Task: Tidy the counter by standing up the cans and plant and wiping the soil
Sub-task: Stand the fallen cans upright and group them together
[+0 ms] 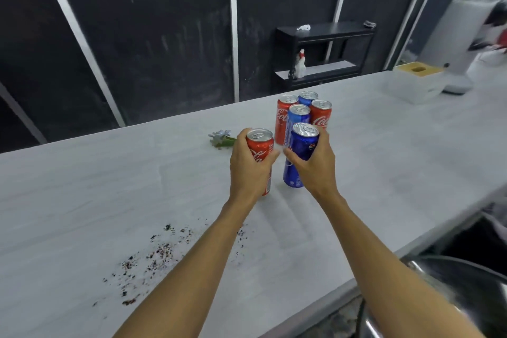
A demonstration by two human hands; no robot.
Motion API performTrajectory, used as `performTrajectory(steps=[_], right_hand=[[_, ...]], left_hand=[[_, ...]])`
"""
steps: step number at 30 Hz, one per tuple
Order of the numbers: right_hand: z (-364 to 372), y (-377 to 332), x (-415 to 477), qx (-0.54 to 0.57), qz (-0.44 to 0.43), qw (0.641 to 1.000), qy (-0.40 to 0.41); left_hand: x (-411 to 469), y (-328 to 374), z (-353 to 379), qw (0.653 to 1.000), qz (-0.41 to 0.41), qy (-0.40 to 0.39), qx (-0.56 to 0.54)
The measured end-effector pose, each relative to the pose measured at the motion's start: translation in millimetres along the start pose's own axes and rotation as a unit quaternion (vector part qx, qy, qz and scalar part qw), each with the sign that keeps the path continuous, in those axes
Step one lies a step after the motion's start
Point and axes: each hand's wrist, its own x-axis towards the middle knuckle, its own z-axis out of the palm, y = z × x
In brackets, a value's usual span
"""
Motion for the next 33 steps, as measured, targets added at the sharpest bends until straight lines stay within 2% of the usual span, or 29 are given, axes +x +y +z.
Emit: performTrajectory(steps=[8,13,18,24,33], right_hand=[[-36.8,31.8,31.8,-0.017,-0.020,1.000,0.010],[-47.4,48.9,47.7,-0.020,-0.021,1.000,0.007],[-52.0,58.7,63.2,-0.024,-0.019,1.000,-0.005],[-56.7,66.2,75.9,-0.017,-0.011,0.999,-0.028],[-66.2,74.2,85.8,-0.035,-0.028,0.998,-0.037]], left_hand=[[5.9,7.6,70.5,0.996,0.016,-0.066,-0.058],[12.6,5.7,94.4,0.995,0.013,-0.067,-0.074],[21.3,0.8,108.7,0.996,0.017,-0.047,-0.067],[23.1,0.4,126.8,0.997,0.068,0.021,0.017],[27.3,-1.4,135.5,0.997,0.055,0.052,-0.025]])
